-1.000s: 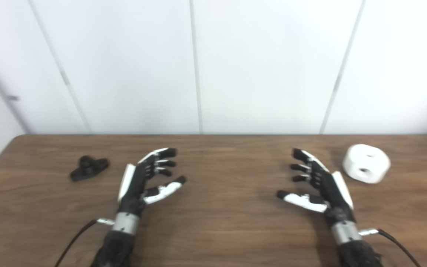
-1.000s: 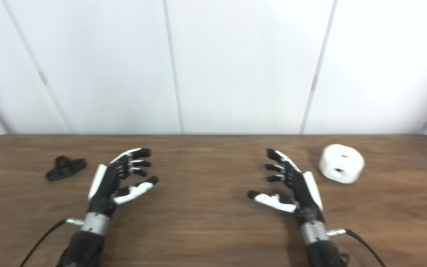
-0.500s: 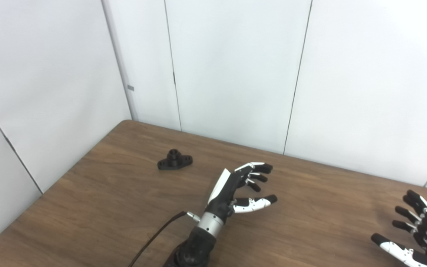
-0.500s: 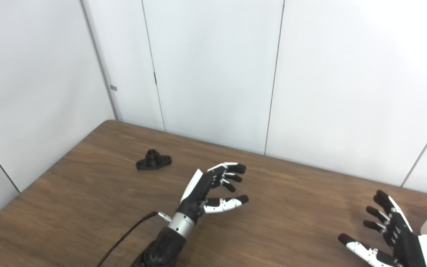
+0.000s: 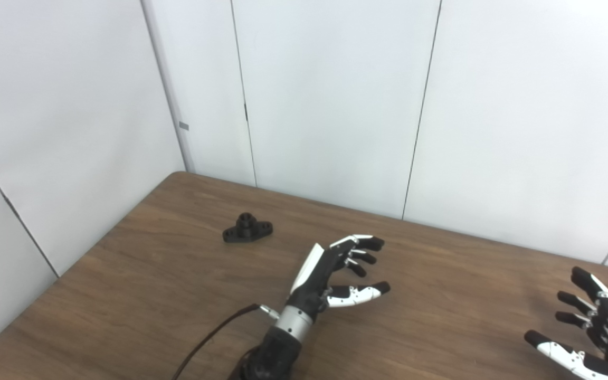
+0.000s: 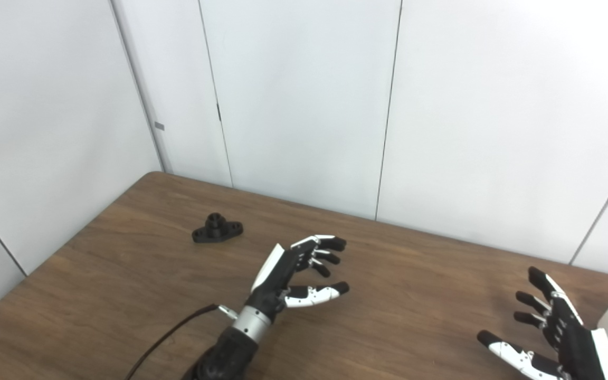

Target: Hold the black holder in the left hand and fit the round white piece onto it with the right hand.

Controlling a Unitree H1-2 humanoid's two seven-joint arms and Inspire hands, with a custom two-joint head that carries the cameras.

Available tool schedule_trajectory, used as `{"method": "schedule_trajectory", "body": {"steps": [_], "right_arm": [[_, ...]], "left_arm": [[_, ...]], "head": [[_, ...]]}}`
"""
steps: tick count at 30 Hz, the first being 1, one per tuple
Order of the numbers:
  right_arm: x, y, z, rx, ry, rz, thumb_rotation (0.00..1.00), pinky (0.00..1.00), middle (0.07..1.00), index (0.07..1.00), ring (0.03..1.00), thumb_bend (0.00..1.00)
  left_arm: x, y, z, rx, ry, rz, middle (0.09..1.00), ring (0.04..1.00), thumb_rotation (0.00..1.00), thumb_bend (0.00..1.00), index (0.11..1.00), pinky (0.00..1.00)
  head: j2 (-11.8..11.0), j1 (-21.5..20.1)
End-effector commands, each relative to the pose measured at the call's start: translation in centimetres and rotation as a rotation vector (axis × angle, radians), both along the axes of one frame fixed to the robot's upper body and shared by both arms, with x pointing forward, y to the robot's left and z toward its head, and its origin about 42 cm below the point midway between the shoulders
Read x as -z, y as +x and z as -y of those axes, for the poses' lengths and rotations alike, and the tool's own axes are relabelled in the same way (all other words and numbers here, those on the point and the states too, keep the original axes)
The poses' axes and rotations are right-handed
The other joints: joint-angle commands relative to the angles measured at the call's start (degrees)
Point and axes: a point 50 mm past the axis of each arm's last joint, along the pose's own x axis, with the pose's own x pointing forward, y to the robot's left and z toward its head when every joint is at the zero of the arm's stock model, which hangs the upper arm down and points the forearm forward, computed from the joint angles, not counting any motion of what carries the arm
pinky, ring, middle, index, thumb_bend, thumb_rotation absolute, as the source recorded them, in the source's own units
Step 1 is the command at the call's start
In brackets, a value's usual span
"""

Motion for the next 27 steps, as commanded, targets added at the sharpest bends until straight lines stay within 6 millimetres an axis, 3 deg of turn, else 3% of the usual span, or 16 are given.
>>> {"method": "schedule_trajectory", "body": {"steps": [1, 4, 11, 17, 27], "right_arm": [[-2.1, 0.3, 0.0, -0.017, 0.000, 0.077, 0.01, 0.68, 0.895, 0.872, 0.796, 0.57], [-2.2, 0.3, 0.1, -0.020, 0.000, 0.078, 0.00, 0.68, 0.894, 0.872, 0.797, 0.57], [-2.3, 0.2, 0.3, -0.014, -0.006, 0.070, 0.00, 0.68, 0.899, 0.871, 0.805, 0.56], [-2.3, 0.3, 0.2, -0.012, -0.016, 0.070, 0.00, 0.68, 0.900, 0.870, 0.804, 0.55], [-2.6, 0.3, 0.1, -0.017, -0.011, 0.079, 0.00, 0.67, 0.903, 0.873, 0.801, 0.55]], "left_arm": [[-3.4, 0.8, -1.4, 0.021, 0.061, 0.098, 0.761, 0.668, 0.08, 0.68, 0.740, 0.53], [-4.7, 0.8, -2.8, 0.041, 0.135, 0.078, 0.741, 0.648, 0.01, 0.67, 0.729, 0.51], [-8.1, 0.9, -6.1, 0.042, 0.292, 0.051, 0.701, 0.600, 0.00, 0.67, 0.718, 0.46], [-10.3, 0.5, -7.9, -0.056, 0.440, 0.069, 0.725, 0.633, 0.01, 0.70, 0.730, 0.51], [-12.8, 0.4, -10.4, -0.147, 0.545, 0.101, 0.760, 0.676, 0.00, 0.71, 0.751, 0.54]], "head": [[-0.01, 0.09], [0.00, 0.28], [0.03, 0.56], [-0.07, 0.64], [-0.05, 0.70]]}}
